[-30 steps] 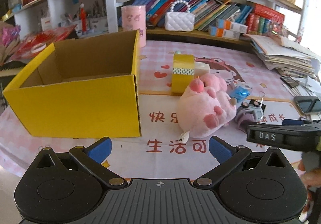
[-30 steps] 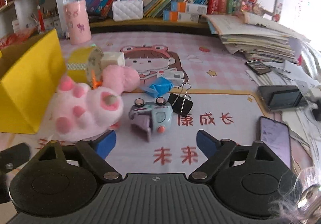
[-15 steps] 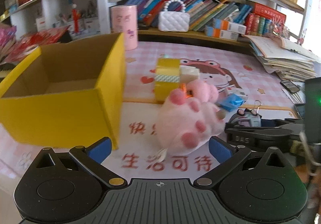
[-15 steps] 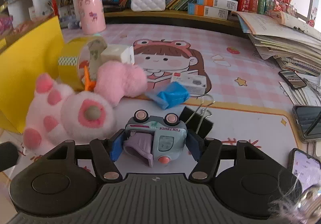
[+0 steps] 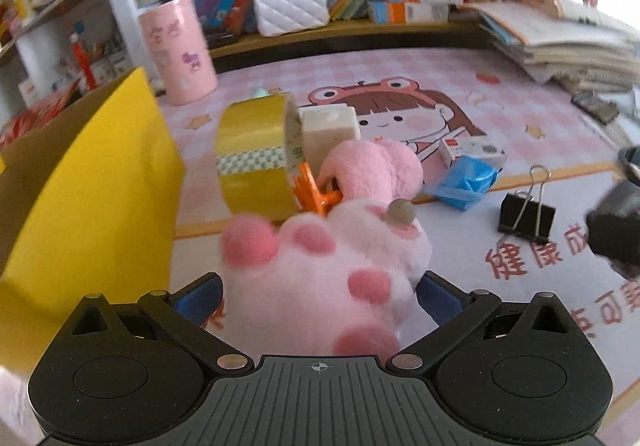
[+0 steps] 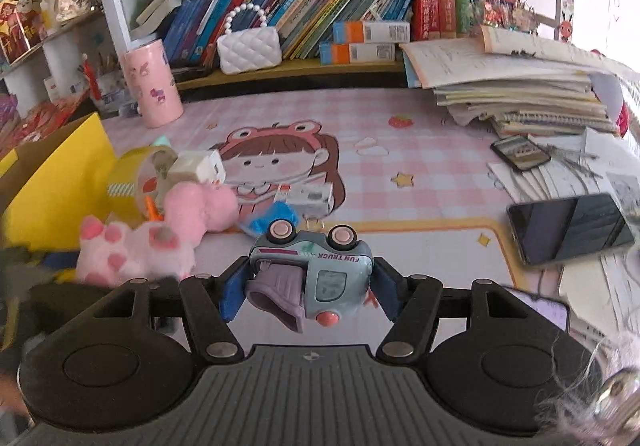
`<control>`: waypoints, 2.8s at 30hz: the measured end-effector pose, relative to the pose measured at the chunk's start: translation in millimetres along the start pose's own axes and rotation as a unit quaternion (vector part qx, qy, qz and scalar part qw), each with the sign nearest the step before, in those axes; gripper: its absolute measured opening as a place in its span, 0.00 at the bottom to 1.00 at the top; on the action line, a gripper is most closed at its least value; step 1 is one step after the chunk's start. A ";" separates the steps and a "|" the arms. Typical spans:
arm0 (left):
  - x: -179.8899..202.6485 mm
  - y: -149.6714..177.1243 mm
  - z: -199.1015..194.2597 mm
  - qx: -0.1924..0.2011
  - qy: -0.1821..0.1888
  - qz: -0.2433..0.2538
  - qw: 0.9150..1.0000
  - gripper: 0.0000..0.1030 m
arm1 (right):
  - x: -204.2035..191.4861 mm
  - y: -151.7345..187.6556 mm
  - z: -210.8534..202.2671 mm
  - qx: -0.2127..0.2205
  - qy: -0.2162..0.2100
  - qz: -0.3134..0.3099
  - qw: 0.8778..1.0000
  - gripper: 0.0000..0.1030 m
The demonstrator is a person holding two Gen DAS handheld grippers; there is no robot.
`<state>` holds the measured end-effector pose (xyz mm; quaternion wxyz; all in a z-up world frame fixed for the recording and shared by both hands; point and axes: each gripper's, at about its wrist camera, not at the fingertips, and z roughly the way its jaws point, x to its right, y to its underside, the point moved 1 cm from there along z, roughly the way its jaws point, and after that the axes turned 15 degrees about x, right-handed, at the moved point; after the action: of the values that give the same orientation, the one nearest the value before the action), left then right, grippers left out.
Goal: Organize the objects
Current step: 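Carry the pink plush and toy truck over the yellow box with both tools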
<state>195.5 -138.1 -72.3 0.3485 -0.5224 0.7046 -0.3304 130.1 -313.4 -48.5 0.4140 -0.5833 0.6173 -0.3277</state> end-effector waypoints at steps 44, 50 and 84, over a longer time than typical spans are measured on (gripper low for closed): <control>-221.6 111.0 -226.7 0.021 -0.031 -0.144 0.989 0.65 | -267.0 82.5 -107.0 -0.064 -0.109 -0.050 0.991 0.60; -240.8 116.5 -236.1 0.030 -0.029 -0.141 0.989 0.65 | -290.3 87.5 -112.7 -0.060 -0.106 -0.049 0.991 0.60; -277.5 102.0 -228.0 0.076 -0.002 -0.134 0.988 0.66 | -317.1 68.6 -100.5 -0.036 -0.078 -0.057 0.995 0.60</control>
<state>11.9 177.3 6.5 0.3407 -0.5849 0.6006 -0.4256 2.1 0.3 -24.0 0.4201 -0.6557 0.5607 -0.2815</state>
